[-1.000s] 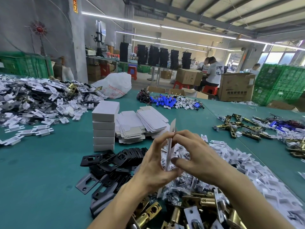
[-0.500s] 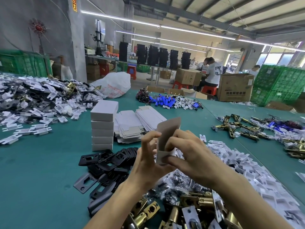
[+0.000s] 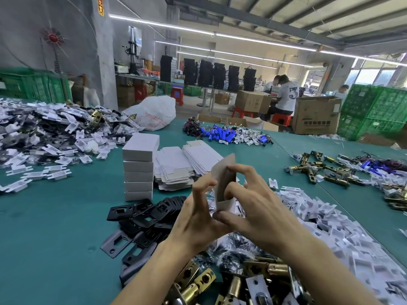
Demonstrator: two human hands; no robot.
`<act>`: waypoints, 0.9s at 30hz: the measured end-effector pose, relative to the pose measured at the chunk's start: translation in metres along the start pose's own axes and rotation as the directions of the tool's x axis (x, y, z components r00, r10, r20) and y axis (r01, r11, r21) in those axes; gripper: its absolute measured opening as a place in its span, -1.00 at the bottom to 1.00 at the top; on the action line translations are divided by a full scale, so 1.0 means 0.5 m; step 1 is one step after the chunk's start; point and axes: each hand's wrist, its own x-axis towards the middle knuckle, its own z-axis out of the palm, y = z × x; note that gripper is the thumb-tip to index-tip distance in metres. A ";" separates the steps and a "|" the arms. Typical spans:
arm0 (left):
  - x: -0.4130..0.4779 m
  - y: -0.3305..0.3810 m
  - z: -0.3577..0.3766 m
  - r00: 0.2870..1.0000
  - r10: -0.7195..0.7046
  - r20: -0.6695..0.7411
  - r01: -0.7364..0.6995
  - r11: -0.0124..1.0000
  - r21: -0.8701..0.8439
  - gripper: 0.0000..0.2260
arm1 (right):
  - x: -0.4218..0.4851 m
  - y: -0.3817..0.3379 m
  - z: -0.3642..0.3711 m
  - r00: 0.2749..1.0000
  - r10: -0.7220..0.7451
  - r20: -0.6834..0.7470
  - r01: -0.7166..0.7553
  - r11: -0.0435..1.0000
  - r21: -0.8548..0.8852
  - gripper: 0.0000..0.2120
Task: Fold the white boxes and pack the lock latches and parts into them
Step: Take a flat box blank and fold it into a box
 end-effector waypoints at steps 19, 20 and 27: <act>0.021 0.021 -0.011 0.892 -0.243 0.381 0.416 0.769 -0.485 -0.50 | -0.006 0.026 0.002 0.975 -0.152 -0.161 0.181 0.967 0.178 -0.62; 0.021 0.023 -0.012 0.897 -0.252 0.362 0.410 0.781 -0.472 -0.58 | -0.006 0.028 0.004 0.976 -0.142 -0.163 0.173 0.966 0.193 -0.63; 0.018 0.015 -0.016 0.903 -0.334 0.270 0.427 0.761 -0.488 -0.67 | -0.014 0.041 0.033 0.947 -0.020 -0.321 0.137 0.928 0.348 -0.51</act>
